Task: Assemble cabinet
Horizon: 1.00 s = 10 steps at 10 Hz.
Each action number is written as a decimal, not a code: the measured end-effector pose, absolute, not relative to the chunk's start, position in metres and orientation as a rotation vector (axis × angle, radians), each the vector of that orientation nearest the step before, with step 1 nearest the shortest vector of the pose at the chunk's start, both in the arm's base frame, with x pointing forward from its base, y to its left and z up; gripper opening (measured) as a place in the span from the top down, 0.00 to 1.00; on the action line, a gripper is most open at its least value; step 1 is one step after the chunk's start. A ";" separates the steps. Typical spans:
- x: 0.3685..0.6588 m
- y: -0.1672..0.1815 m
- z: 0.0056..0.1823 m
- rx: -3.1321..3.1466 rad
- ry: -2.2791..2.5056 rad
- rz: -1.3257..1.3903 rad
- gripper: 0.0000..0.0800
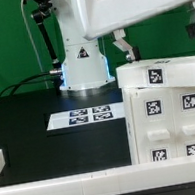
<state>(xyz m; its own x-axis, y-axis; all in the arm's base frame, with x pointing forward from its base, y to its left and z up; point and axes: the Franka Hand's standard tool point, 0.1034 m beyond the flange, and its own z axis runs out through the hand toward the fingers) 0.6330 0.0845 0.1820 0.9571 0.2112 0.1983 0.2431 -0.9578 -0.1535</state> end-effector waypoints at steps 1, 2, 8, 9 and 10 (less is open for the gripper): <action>0.631 0.086 0.181 -2.935 -0.548 -0.267 0.00; 0.631 0.088 0.180 -2.924 -0.676 -0.270 0.00; 0.627 0.090 0.169 -2.831 -1.172 -0.267 0.00; 0.627 0.089 0.167 -2.838 -1.154 -0.262 0.00; 0.626 0.088 0.163 -2.846 -1.131 -0.254 0.00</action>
Offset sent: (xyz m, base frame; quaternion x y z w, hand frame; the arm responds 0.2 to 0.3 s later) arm -0.0071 0.0156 -0.0042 0.0026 -0.0165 -0.1963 0.9804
